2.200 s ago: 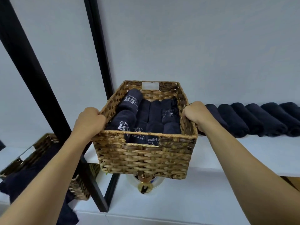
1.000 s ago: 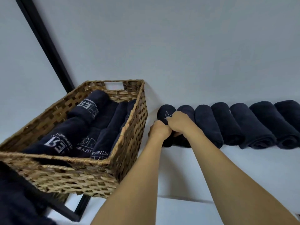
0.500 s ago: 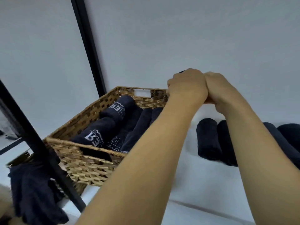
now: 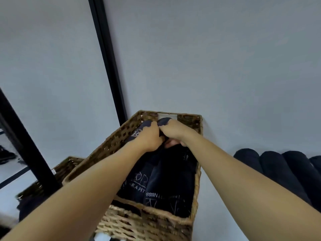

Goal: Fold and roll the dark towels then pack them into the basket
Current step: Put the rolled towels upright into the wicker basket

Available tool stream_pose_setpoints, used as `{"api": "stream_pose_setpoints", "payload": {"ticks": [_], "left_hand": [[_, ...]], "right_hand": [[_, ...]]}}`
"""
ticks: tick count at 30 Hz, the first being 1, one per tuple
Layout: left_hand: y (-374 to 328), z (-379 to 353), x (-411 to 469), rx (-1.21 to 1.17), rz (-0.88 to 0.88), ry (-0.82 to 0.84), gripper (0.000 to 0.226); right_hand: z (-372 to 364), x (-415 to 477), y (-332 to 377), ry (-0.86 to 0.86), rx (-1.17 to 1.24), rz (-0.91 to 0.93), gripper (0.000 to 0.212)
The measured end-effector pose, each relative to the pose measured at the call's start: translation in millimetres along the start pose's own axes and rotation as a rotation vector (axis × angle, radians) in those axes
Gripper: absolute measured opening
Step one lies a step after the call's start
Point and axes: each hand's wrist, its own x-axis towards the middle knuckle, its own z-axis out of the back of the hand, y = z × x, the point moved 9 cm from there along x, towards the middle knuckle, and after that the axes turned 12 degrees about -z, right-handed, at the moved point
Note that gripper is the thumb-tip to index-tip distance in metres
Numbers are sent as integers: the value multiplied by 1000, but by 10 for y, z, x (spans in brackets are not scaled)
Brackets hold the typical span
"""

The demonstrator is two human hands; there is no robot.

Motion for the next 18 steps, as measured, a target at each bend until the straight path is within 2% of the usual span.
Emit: {"api": "stream_pose_setpoints", "payload": {"ticks": [4, 9, 15, 18], "left_hand": [[234, -400, 110, 48, 26, 80, 64], [324, -493, 137, 86, 48, 147, 62], [327, -401, 108, 236, 99, 136, 65], [248, -327, 64, 371, 104, 150, 58]], "right_hand": [[-111, 276, -133, 62, -239, -126, 31], [-176, 310, -205, 61, -562, -132, 47], [-201, 347, -284, 101, -614, -103, 71], [-202, 266, -232, 53, -765, -38, 66]]}}
